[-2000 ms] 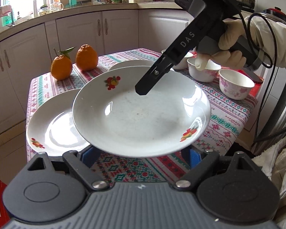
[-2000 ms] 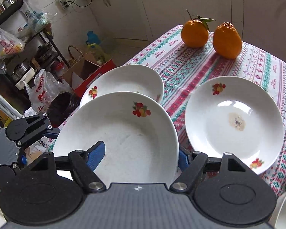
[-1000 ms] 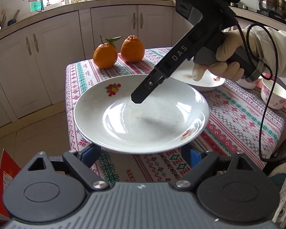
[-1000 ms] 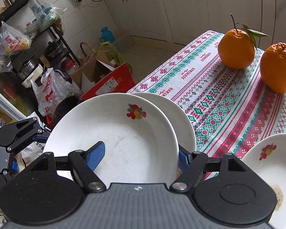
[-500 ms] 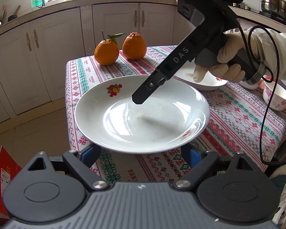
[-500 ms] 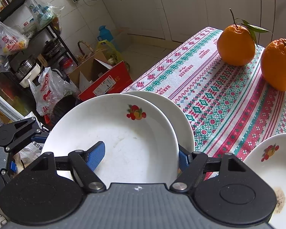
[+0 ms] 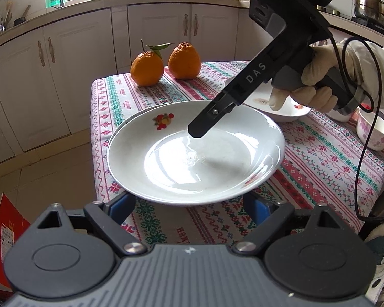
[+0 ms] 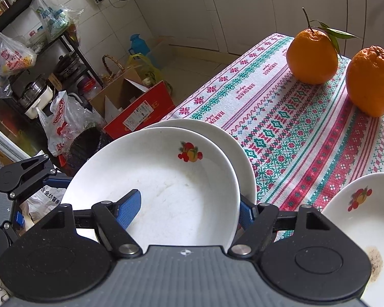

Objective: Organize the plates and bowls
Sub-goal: 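Lower the second plate with both tools onto the first plate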

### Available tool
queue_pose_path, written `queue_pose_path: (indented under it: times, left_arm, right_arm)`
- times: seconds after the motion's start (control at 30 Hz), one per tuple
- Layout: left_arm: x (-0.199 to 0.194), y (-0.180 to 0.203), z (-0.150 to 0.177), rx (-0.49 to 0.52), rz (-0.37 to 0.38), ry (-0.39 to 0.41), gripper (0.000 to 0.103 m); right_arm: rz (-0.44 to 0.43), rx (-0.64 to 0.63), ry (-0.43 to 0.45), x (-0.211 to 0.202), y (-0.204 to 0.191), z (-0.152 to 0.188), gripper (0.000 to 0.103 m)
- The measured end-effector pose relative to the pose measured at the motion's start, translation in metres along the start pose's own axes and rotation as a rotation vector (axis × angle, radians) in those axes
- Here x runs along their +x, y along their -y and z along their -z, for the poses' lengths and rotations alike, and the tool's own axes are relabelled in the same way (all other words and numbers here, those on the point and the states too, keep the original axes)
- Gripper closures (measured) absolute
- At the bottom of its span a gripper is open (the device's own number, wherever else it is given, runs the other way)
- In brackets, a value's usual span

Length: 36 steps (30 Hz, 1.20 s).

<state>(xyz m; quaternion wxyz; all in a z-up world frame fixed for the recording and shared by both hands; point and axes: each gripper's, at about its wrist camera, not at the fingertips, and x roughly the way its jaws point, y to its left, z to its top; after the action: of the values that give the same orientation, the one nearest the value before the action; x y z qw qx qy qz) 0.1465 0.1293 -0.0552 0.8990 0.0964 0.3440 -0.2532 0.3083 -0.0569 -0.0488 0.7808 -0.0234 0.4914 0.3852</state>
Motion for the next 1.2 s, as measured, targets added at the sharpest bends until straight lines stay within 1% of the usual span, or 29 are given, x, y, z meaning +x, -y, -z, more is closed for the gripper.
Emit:
queue_pose_path:
  times: [0.3,0.5,0.67,0.8,1.2]
  left_arm:
    - [0.003,-0.001,0.000,-0.002,-0.009,0.000,0.012]
    - [0.005,-0.004,0.001,-0.026,-0.003,0.001,0.013]
    - [0.004,-0.004,0.001,-0.028,-0.008,0.003,0.012]
    - [0.003,-0.001,0.001,-0.009,-0.019,0.010,0.012]
    - [0.004,-0.002,0.001,-0.019,-0.011,0.019,0.012]
  right_arm:
    - [0.004,0.006,0.011,-0.011,-0.001,0.006,0.022]
    - [0.006,0.012,0.018,-0.017,-0.002,0.010,0.022]
    - [0.021,0.010,0.022,-0.022,-0.005,0.013,0.022]
    - [0.029,0.015,0.028,-0.027,-0.006,0.015,0.022]
    - [0.064,0.014,0.022,-0.032,-0.014,0.024,0.022]
